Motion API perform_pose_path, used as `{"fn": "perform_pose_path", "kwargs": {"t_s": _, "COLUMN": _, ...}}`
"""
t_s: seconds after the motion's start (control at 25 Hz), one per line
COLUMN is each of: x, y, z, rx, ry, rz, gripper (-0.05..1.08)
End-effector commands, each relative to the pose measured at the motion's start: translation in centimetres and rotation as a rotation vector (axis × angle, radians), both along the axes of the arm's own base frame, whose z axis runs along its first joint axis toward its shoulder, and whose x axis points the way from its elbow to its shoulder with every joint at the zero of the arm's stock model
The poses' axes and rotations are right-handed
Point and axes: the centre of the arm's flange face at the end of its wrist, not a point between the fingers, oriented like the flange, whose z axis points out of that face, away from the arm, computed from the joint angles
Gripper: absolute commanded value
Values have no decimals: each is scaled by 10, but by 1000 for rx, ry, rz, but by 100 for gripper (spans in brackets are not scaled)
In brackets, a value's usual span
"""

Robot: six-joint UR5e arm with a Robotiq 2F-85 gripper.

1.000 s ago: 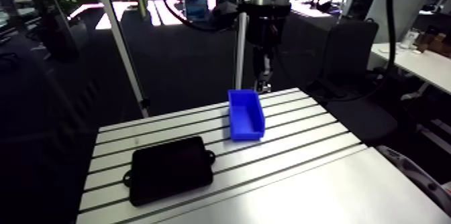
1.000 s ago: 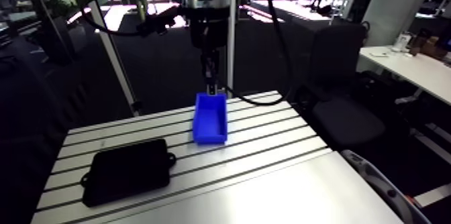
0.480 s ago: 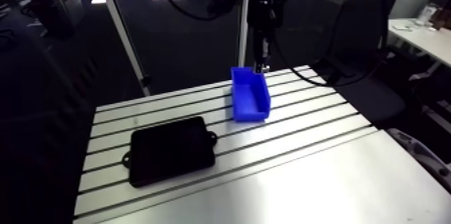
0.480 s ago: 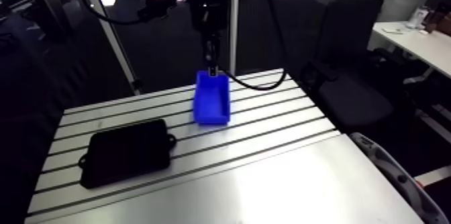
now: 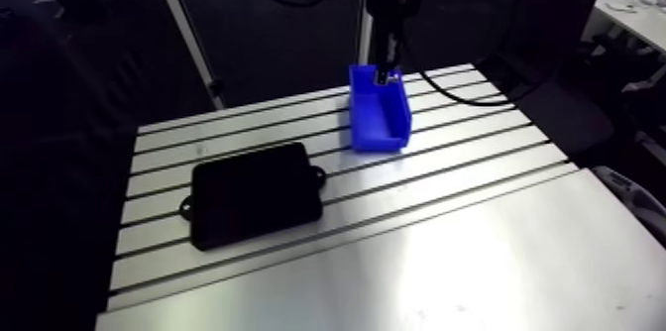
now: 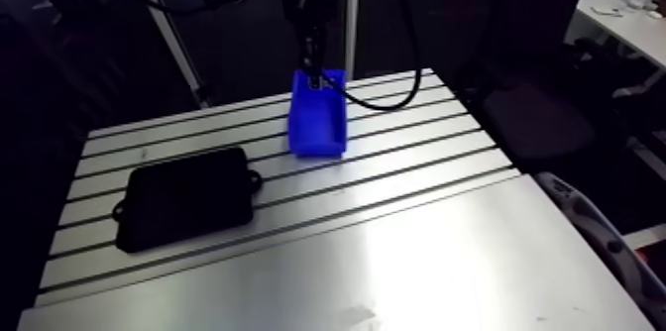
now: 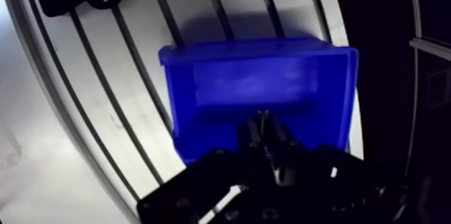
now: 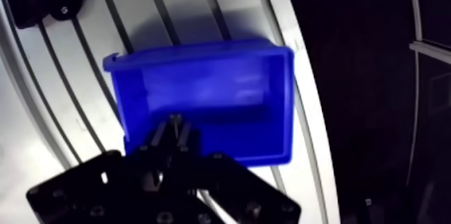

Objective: Pick up the M10 bolt from the tray and put it into the blue bin.

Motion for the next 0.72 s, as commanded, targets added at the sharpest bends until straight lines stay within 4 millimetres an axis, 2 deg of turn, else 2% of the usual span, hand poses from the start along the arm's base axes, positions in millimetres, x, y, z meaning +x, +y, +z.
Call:
{"fn": "perform_pose_path", "kwargs": {"t_s": 0.04, "x": -12, "y": -11, "z": -14, "rx": 4, "ry": -2, "rz": -1, "gripper": 103}}
{"fn": "perform_pose_path", "kwargs": {"t_s": 0.16, "x": -15, "y": -15, "z": -18, "rx": 5, "ry": -5, "rz": 5, "gripper": 103}}
{"fn": "perform_pose_path", "kwargs": {"t_s": 0.72, "x": -15, "y": -9, "z": -38, "rx": 49, "ry": -52, "rz": 7, "gripper": 102}}
